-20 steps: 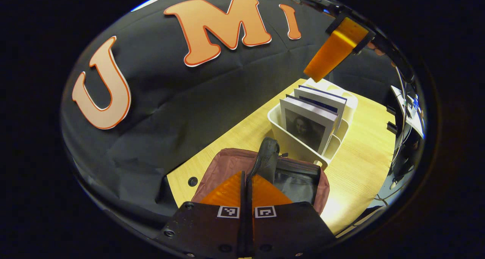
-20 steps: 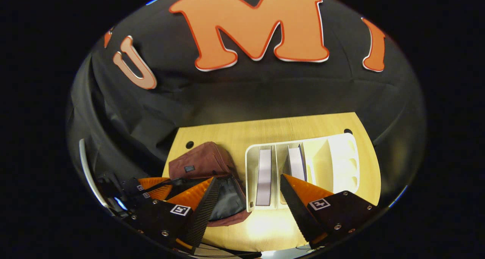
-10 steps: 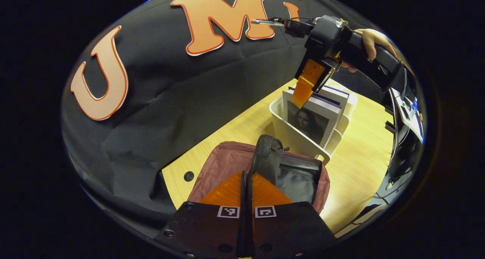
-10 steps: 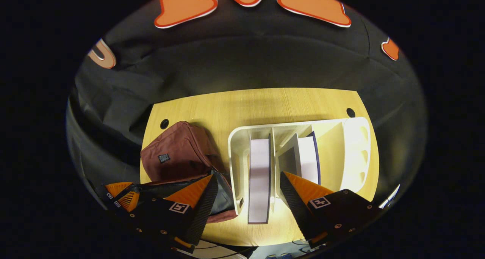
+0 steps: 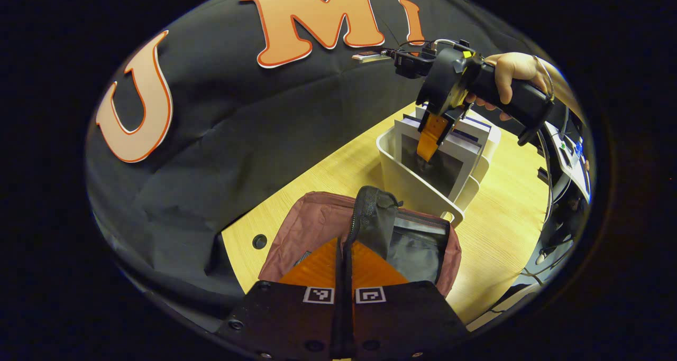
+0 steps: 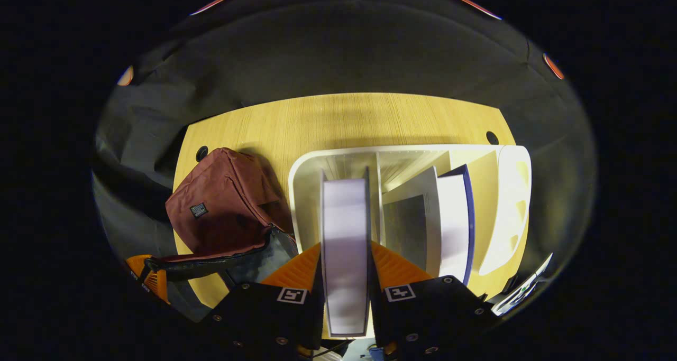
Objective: Open the schoolbag, grab two books from the bookshelf and put them into the schoolbag.
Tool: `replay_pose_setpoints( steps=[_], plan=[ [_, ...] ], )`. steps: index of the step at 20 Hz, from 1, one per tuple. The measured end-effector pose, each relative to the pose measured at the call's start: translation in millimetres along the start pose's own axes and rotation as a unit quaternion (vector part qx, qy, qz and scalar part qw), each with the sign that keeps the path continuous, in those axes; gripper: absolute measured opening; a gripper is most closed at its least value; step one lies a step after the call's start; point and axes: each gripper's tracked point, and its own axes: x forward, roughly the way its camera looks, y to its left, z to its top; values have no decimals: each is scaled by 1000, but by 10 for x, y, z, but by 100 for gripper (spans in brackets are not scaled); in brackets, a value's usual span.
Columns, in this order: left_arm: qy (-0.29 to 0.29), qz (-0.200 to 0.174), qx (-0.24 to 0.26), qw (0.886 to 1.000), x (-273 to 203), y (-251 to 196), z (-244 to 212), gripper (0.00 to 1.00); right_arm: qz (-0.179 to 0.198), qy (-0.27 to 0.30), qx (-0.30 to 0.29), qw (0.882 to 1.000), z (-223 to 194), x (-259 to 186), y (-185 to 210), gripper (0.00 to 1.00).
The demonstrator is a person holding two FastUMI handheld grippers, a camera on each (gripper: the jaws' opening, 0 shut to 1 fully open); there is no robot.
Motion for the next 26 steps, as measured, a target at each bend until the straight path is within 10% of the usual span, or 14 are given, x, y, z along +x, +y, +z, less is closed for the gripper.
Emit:
replay_pose_setpoints(
  steps=[16, 26],
  plan=[
    [18, -2, -6, 1000, 142, -57, -105, 1, 74, -179, 61, 979, 87, -1945, -159, 35],
    [28, 19, -3, 999, 145, -75, -25, 1, 267, -239, 264, 896, -1379, -2043, -268, 34]
  ],
)
